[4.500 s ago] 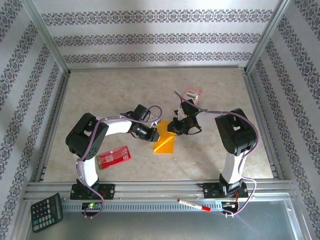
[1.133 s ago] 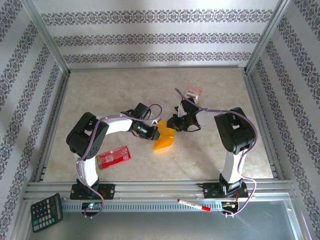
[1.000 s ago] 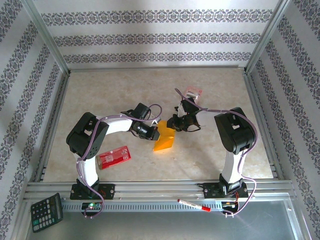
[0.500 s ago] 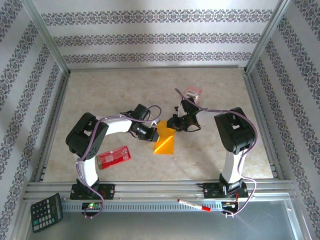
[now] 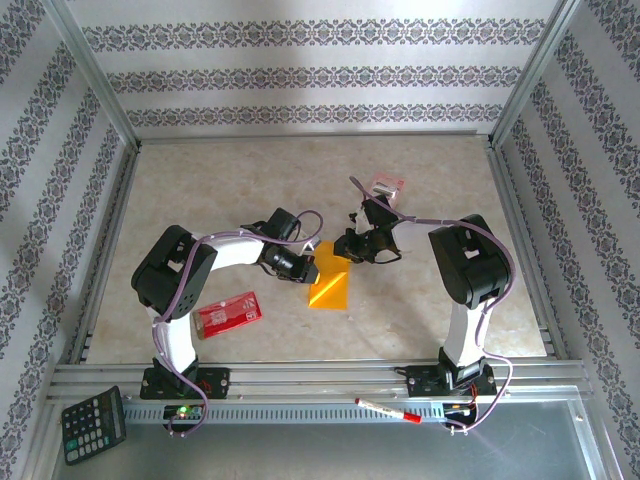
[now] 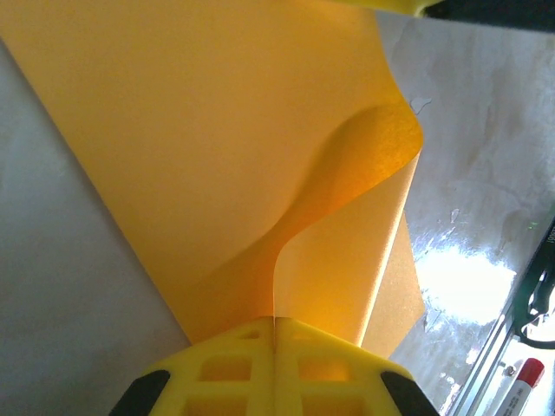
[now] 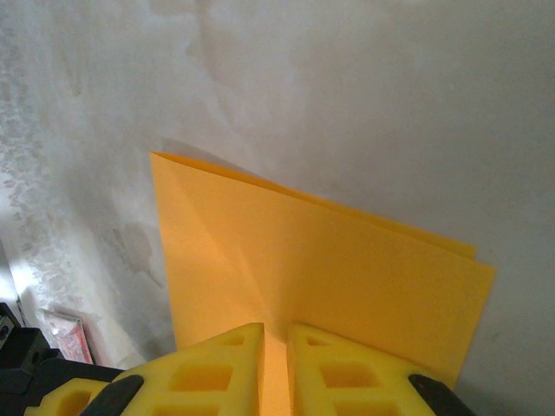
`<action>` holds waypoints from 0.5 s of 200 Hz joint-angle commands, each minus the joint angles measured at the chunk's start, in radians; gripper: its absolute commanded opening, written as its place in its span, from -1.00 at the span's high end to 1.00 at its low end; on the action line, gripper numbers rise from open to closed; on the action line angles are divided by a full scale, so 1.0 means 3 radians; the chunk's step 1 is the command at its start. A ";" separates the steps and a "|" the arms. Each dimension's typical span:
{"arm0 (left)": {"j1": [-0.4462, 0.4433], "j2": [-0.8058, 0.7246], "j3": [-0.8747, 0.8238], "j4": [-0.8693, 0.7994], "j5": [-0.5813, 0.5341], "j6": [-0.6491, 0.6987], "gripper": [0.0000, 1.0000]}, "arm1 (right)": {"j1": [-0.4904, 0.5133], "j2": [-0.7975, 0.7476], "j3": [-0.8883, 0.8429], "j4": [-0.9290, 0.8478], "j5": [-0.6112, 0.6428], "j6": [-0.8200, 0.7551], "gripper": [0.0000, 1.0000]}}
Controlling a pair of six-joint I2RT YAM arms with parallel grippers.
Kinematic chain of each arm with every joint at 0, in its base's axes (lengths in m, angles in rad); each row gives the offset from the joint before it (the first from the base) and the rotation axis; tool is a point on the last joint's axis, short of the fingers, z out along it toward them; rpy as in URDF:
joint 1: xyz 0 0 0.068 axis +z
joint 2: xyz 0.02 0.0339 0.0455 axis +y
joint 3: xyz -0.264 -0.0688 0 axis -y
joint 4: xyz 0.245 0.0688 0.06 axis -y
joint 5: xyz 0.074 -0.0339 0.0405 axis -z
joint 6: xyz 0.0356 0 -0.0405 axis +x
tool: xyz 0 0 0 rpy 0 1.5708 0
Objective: Fold a paper plane with a square sheet of paper (pick it up from the middle)
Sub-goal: Fold the triangle a second time at the center of the table.
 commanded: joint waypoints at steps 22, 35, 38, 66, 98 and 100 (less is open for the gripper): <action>0.0004 0.0029 0.0104 -0.0083 -0.0027 -0.0036 0.99 | -0.0006 0.0048 -0.0081 -0.0189 0.0124 -0.0109 0.67; 0.0003 0.0029 0.0120 -0.0098 -0.0038 -0.0034 0.99 | -0.0006 0.0048 -0.0081 -0.0185 0.0124 -0.0108 0.67; 0.0002 0.0030 0.0126 -0.0098 -0.0041 -0.0031 0.99 | -0.0006 0.0048 -0.0078 -0.0187 0.0125 -0.0107 0.67; 0.0000 0.0043 0.0149 -0.0098 -0.0029 -0.0032 0.99 | -0.0006 0.0051 -0.0073 -0.0191 0.0122 -0.0104 0.67; 0.0004 0.0022 0.0078 -0.0087 -0.0013 -0.0022 0.99 | -0.0006 0.0048 -0.0079 -0.0203 0.0130 -0.0115 0.68; 0.0001 0.0018 0.0072 -0.0084 -0.0013 -0.0029 0.99 | -0.0006 0.0046 -0.0081 -0.0204 0.0133 -0.0119 0.68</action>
